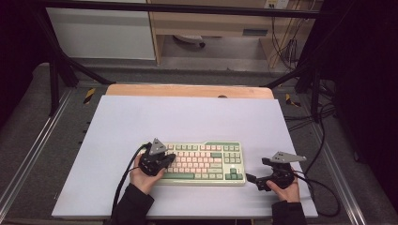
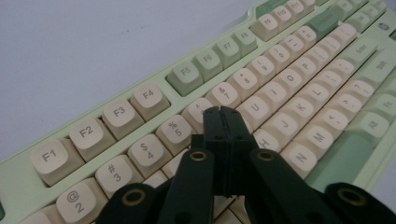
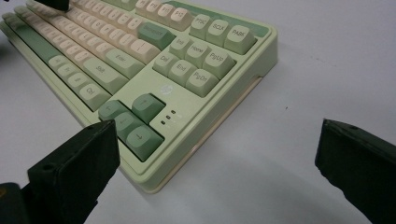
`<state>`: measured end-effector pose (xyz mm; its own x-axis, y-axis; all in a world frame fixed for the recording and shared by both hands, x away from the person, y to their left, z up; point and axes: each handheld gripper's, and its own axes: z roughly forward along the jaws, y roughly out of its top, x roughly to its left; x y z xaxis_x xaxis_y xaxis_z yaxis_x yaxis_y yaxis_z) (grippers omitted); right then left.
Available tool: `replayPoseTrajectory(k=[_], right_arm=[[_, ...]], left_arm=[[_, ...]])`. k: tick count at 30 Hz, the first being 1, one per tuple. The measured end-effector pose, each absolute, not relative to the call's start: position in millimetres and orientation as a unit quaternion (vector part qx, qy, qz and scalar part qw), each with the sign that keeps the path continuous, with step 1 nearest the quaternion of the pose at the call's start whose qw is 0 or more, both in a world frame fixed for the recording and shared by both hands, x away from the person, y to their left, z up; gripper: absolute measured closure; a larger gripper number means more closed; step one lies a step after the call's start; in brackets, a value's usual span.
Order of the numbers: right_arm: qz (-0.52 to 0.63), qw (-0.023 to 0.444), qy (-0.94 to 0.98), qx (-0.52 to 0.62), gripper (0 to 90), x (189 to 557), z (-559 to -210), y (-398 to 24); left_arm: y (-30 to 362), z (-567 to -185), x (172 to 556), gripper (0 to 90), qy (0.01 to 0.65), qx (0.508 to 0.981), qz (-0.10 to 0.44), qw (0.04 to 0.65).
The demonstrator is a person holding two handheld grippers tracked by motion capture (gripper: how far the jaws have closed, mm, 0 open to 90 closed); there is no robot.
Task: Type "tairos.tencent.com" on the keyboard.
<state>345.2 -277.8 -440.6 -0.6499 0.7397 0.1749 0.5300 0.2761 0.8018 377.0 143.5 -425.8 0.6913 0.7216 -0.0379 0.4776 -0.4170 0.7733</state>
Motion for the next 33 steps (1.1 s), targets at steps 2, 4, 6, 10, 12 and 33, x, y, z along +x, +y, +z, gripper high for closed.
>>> replayPoseTrajectory(k=[2,4,6,10,12,33], right_arm=[[0.447,0.117,0.79,0.402,0.5,345,-441,-278],[0.447,0.117,0.791,0.401,0.4,345,-441,-278],[0.446,0.117,0.791,0.402,0.5,345,-441,-278],[0.447,0.118,0.791,0.401,0.5,345,-441,-278],[0.446,0.118,0.791,0.402,0.5,345,-441,-278],[0.444,0.117,0.791,0.405,0.5,345,-441,-277]], left_arm=[[146,-422,375,90.0,0.36,0.827,0.156,0.403],[149,-419,373,90.0,0.357,0.826,0.16,0.405],[153,-415,371,90.0,0.357,0.825,0.163,0.407],[165,-409,368,90.0,0.361,0.821,0.168,0.41],[170,-407,366,90.0,0.363,0.82,0.17,0.409],[211,-424,357,90.0,0.393,0.813,0.165,0.396]])
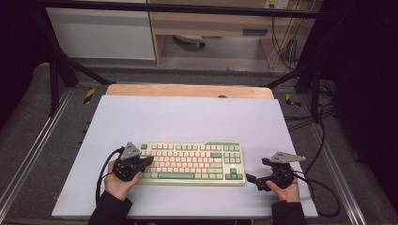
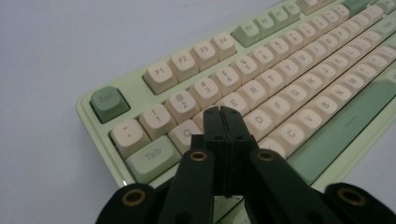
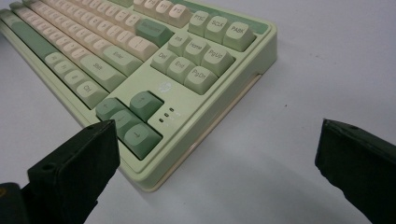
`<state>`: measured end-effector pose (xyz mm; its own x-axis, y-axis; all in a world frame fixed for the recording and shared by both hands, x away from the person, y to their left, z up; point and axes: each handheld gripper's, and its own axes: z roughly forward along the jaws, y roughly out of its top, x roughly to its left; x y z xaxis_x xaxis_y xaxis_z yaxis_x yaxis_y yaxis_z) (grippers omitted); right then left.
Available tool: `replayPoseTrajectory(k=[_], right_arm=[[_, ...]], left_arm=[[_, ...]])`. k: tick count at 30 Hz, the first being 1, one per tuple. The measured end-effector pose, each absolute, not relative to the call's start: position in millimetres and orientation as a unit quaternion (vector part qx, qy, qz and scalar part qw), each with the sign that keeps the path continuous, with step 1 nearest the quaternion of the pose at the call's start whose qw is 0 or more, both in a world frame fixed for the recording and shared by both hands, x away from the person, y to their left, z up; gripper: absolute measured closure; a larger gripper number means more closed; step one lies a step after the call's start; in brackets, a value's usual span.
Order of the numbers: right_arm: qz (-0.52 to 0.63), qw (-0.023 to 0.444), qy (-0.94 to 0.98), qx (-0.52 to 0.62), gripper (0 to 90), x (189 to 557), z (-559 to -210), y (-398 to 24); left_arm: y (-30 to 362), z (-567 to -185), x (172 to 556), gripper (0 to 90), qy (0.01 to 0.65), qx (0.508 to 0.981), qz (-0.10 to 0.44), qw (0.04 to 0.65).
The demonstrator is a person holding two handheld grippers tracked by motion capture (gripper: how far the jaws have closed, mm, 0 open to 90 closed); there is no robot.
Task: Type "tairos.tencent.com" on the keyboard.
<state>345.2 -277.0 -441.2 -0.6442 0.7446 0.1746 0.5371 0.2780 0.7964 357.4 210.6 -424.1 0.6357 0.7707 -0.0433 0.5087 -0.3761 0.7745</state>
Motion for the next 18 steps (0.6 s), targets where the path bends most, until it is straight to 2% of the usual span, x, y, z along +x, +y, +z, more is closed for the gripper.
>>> replayPoseTrajectory(k=[18], right_arm=[[0.443,0.115,0.793,0.402,1.1,345.2,-441.6,-276.3]], left_arm=[[213.9,-431.9,356.9,90.0,0.396,0.81,0.16,0.402]])
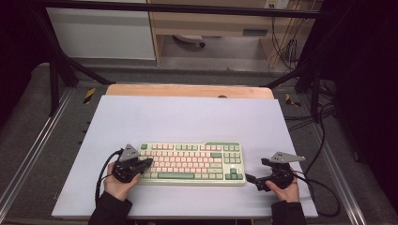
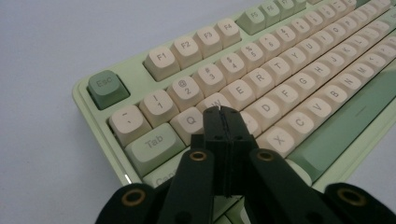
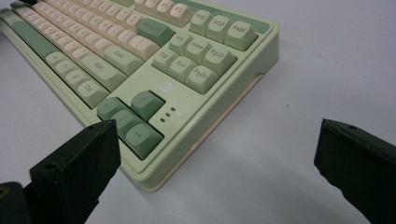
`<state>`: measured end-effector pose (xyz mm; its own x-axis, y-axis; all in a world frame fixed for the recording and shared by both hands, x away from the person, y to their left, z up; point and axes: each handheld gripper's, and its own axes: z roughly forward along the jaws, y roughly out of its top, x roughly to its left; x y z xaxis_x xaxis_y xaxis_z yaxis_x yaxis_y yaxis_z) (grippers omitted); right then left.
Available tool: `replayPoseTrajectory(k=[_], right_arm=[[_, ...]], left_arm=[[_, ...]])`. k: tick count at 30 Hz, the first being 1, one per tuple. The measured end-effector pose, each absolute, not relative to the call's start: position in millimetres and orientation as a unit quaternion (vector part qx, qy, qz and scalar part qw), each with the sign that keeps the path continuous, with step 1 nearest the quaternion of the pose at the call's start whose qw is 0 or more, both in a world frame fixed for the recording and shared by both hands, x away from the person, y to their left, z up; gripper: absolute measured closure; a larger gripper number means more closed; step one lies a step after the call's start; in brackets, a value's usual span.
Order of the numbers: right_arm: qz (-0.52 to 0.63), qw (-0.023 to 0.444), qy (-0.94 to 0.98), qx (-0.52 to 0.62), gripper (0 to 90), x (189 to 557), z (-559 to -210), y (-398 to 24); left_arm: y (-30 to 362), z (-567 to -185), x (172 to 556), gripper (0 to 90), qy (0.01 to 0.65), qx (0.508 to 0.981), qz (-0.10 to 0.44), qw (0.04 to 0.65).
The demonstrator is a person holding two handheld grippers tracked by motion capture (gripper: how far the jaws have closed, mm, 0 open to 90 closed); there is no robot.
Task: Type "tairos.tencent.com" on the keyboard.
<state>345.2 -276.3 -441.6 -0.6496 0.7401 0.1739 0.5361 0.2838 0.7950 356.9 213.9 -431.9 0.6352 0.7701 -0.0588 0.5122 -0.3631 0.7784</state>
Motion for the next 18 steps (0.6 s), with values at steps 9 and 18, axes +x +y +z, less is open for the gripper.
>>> replayPoseTrajectory(k=[9,18], right_arm=[[0.446,0.119,0.789,0.405,3.0,345,-437,-269],[0.445,0.147,0.791,0.393,20.5,340,-418,-248]], left_arm=[[225,-422,350,90.0,0.389,0.806,0.166,0.414],[239,-418,347,90.0,0.392,0.797,0.173,0.425]])
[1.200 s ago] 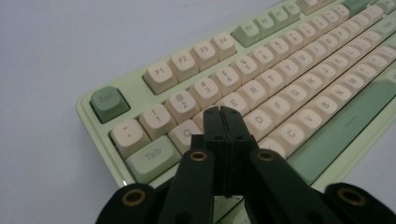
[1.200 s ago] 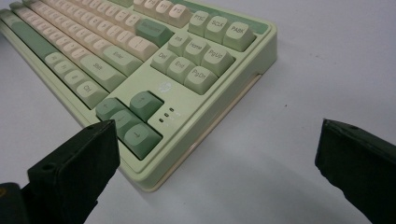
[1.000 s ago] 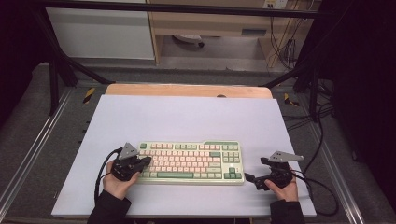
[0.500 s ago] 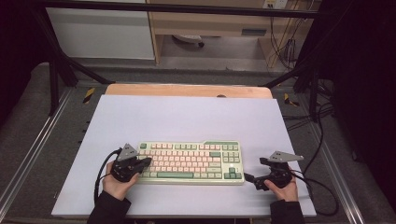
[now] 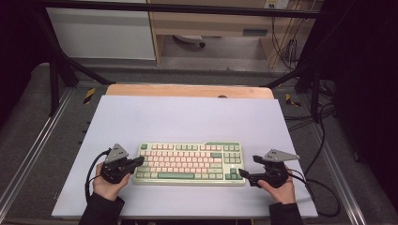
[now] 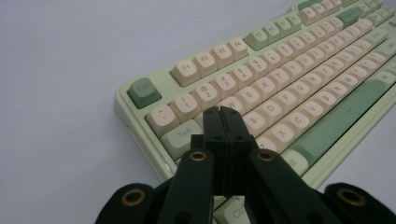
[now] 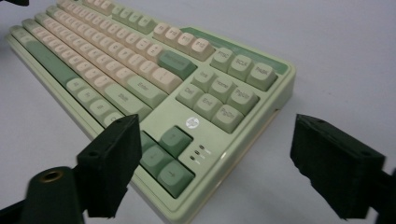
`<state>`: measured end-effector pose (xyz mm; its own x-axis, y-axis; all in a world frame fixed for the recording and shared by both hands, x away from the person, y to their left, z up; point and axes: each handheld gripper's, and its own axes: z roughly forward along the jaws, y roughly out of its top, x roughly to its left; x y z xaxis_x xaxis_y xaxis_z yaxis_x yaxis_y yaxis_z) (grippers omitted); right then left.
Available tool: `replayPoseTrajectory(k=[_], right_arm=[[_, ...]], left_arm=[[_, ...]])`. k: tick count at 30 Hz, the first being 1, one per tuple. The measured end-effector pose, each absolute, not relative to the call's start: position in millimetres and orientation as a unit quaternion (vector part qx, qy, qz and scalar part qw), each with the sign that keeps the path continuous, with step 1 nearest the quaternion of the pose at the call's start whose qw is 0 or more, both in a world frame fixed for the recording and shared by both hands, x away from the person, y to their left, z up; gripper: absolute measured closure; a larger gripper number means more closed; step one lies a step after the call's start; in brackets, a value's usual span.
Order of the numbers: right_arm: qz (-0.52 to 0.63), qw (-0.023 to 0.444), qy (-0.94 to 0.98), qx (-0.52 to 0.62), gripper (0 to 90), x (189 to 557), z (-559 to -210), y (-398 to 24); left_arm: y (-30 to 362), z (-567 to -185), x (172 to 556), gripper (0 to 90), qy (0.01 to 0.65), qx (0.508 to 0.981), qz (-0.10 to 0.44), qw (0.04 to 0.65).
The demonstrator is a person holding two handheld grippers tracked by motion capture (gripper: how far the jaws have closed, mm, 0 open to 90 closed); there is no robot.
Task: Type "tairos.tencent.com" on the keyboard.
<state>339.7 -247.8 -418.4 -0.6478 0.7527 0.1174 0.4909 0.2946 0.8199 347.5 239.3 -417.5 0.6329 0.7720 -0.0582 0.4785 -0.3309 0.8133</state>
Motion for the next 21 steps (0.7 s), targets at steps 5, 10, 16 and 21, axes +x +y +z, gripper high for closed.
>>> replayPoseTrajectory(k=[5,10,16,21], right_arm=[[0.443,0.148,0.796,0.386,29.9,339,-414,-233],[0.439,0.147,0.802,0.377,41.7,339,-411,-212],[0.459,0.122,0.79,0.387,57.9,343,-411,-196],[0.47,0.104,0.783,0.394,70.2,347,-408,-187]], left_arm=[[246,-418,348,90.0,0.398,0.793,0.169,0.43],[249,-420,349,90.0,0.399,0.79,0.166,0.436],[248,-420,349,90.0,0.395,0.791,0.166,0.436],[248,-421,349,90.0,0.393,0.793,0.165,0.436]])
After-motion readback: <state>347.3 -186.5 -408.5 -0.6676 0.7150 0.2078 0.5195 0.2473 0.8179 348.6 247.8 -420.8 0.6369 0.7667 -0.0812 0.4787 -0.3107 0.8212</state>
